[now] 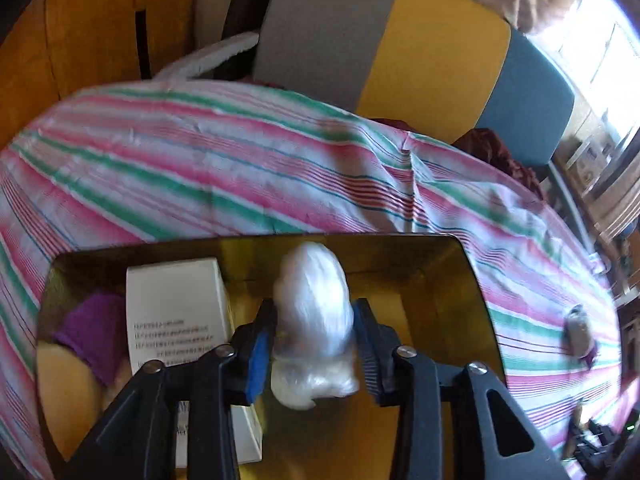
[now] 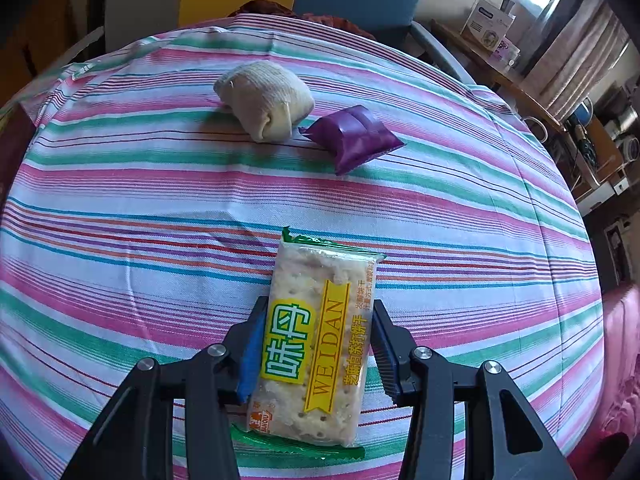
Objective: Organize objects
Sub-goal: 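Open the left gripper to drop the wrapped item into the tray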
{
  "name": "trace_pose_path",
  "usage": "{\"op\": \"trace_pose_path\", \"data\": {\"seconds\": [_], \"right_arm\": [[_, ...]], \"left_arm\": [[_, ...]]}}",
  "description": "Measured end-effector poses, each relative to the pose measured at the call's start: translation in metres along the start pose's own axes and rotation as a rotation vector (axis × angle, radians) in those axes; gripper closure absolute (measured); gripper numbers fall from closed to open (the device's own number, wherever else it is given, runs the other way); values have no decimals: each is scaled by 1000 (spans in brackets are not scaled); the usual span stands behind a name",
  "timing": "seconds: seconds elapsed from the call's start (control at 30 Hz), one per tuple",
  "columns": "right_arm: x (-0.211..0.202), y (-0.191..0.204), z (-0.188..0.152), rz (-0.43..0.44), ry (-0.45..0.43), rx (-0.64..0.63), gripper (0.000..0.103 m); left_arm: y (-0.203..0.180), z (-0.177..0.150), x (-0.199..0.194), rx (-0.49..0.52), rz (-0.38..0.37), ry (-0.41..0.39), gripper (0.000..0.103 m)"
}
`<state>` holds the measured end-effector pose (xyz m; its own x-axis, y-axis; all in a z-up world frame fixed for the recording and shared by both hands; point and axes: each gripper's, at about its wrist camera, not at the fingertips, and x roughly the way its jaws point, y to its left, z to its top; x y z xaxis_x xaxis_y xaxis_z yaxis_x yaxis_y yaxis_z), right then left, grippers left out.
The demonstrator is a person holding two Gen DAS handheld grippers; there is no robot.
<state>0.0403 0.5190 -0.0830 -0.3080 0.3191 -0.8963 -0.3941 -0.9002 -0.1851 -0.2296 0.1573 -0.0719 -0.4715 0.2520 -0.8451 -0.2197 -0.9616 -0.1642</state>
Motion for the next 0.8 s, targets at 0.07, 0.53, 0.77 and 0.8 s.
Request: {"op": "trace_pose_path", "data": {"seconds": [0.07, 0.53, 0.77, 0.8], "right_arm": [[0, 0, -1, 1, 1, 0, 54], [0, -3, -1, 8, -2, 11, 55], [3, -7, 1, 6, -10, 21, 55], [3, -8, 1, 6, -12, 24, 55]], "left_arm": [[-1, 0, -1, 1, -7, 7, 62], [-10, -62, -93, 145, -24, -138, 62], [-16, -108, -128, 195, -47, -162, 62], [-17, -113, -132, 201, -47, -169, 62]]}}
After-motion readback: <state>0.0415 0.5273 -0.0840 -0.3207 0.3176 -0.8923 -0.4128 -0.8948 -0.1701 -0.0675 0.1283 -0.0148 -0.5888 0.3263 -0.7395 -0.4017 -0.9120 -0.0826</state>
